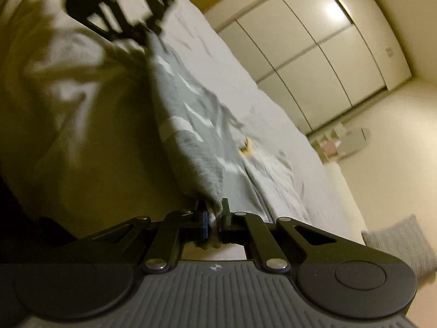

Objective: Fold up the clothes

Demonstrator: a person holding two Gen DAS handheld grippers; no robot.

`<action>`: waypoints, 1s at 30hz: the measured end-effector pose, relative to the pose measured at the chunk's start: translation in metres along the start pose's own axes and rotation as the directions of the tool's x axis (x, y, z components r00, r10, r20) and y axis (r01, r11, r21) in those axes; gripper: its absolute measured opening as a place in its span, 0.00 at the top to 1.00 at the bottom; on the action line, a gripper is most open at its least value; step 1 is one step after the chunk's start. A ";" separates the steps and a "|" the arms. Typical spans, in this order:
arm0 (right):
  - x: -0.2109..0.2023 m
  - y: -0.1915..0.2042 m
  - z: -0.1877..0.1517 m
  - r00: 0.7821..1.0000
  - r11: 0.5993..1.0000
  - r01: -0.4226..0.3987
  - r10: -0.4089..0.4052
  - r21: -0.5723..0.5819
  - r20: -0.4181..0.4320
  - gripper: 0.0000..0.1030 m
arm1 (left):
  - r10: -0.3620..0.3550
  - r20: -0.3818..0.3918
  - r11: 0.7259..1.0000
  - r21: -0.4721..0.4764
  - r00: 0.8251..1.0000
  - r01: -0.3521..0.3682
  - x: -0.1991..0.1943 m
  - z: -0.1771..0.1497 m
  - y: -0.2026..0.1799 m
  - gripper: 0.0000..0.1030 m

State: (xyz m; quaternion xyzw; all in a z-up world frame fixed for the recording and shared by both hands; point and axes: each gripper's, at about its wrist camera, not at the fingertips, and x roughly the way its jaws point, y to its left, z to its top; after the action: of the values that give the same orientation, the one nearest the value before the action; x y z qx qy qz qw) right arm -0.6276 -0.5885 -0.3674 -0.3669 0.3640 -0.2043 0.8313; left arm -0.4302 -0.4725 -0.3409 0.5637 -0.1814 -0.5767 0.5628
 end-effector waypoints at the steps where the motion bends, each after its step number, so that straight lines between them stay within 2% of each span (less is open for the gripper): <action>1: -0.001 0.000 -0.007 1.000 1.000 -0.001 0.001 0.004 -0.009 0.98 | -0.008 0.001 1.000 0.010 1.000 0.008 -0.005 0.005 -0.006 0.97; 5: 0.003 0.016 -0.025 1.000 1.000 0.003 -0.003 -0.005 -0.024 0.96 | 0.026 -0.041 0.995 0.094 0.999 -0.023 0.000 0.009 -0.037 0.91; 6: 0.004 0.023 -0.025 1.000 1.000 0.013 -0.013 -0.020 -0.026 0.90 | 0.037 -0.053 0.994 0.105 0.998 -0.032 0.003 0.008 -0.042 0.89; 8: 0.010 0.036 -0.024 0.999 0.998 0.044 -0.045 -0.039 -0.018 0.70 | 0.059 -0.066 0.991 0.122 0.996 -0.050 0.010 0.005 -0.049 0.83; 9: 0.012 0.041 -0.023 0.998 0.997 0.063 -0.063 -0.044 -0.011 0.52 | 0.071 -0.066 0.989 0.132 0.995 -0.062 0.010 0.003 -0.052 0.79; 10: 0.012 0.045 -0.021 0.997 0.995 0.081 -0.082 -0.050 -0.005 0.44 | 0.082 -0.068 0.987 0.142 0.994 -0.072 0.011 0.001 -0.054 0.77; 13: 0.013 0.054 -0.017 0.995 0.994 0.096 -0.095 -0.051 0.014 0.46 | 0.109 -0.083 0.982 0.164 0.991 -0.094 0.015 -0.005 -0.055 0.75; 15: 0.015 0.061 -0.014 0.995 0.993 0.097 -0.095 -0.072 0.034 0.51 | 0.123 -0.095 0.977 0.185 0.988 -0.104 0.017 -0.009 -0.056 0.75; 17: 0.020 0.066 -0.011 0.995 0.990 0.096 -0.092 -0.099 0.042 0.64 | 0.128 -0.102 0.971 0.214 0.987 -0.104 0.023 -0.012 -0.057 0.75; 18: 0.024 0.065 -0.011 0.995 0.990 0.094 -0.090 -0.103 0.036 0.74 | 0.130 -0.105 0.968 0.229 0.986 -0.104 0.026 -0.014 -0.057 0.76; 19: 0.026 0.063 -0.011 0.996 0.991 0.087 -0.084 -0.101 0.028 0.93 | 0.130 -0.109 0.965 0.243 0.985 -0.101 0.029 -0.016 -0.057 0.87; 20: 0.028 0.059 -0.011 0.997 0.993 0.075 -0.073 -0.093 0.022 0.99 | 0.118 -0.119 0.965 0.248 0.986 -0.086 0.031 -0.017 -0.056 0.95; 24: 0.019 0.028 -0.010 0.998 0.997 0.050 -0.048 -0.058 0.039 0.99 | 0.095 -0.107 0.969 0.239 0.990 -0.067 0.025 -0.017 -0.043 0.97; 30: -0.014 -0.029 0.004 0.986 0.990 0.133 -0.129 -0.035 0.101 1.00 | 0.141 -0.055 0.980 0.152 0.989 -0.131 0.002 0.008 0.009 0.97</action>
State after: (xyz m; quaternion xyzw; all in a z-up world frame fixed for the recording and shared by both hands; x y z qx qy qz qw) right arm -0.6356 -0.5966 -0.3370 -0.4171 0.3017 -0.2324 0.8252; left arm -0.4328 -0.4799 -0.3320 0.6088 -0.2432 -0.5032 0.5631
